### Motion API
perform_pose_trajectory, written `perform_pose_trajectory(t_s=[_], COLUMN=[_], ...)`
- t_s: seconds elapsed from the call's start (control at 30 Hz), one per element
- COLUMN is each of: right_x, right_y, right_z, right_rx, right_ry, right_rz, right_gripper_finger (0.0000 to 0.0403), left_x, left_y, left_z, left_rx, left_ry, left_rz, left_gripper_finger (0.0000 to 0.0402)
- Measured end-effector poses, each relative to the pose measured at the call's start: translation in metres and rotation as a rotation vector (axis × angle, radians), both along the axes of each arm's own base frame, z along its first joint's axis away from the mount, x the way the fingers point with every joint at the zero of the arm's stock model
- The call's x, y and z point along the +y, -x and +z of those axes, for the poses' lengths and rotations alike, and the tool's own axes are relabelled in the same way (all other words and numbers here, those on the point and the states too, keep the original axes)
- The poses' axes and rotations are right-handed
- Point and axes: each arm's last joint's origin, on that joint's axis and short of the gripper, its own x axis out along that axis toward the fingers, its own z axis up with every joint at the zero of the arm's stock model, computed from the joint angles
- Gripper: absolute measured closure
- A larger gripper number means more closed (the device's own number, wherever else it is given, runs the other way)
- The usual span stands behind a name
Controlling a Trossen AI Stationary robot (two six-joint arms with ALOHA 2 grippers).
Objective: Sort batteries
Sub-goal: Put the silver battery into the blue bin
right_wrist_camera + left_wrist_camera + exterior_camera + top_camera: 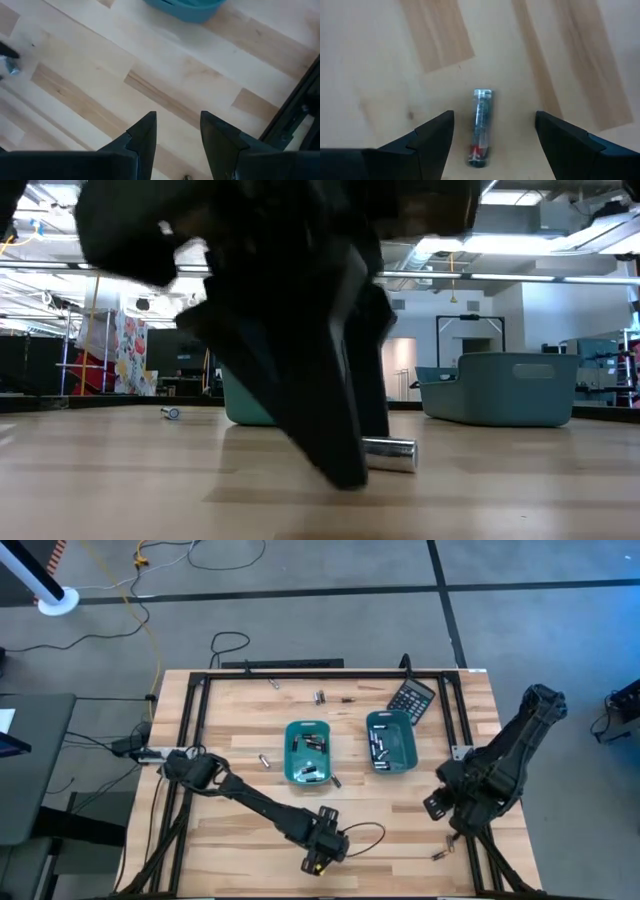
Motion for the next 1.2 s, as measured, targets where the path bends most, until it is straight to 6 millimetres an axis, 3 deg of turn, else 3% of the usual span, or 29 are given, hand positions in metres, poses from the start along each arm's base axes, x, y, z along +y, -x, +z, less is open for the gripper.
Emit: perform_pose_trajectory(t_s=[0.23, 0.77, 1.2], right_x=[0.002, 0.002, 0.003], right_y=[0.001, 0.0, -0.001], right_z=[0.0, 0.0, 0.0], right_rx=[-0.007, -0.012, -0.022], right_ry=[-0.012, -0.017, -0.028], right_rz=[-0.01, -0.017, -0.007], right_gripper_finger=[0.0235, 0.0235, 0.0235], left_x=[0.007, 0.024, 0.038], left_y=[-0.006, -0.012, -0.017], left_z=[-0.01, -0.012, -0.008], left_rx=[0.034, 0.067, 0.06], left_ry=[0.053, 0.079, 0.088], left_rz=[-0.018, -0.126, -0.113], left_gripper_finger=[0.0148, 0.0359, 0.0361])
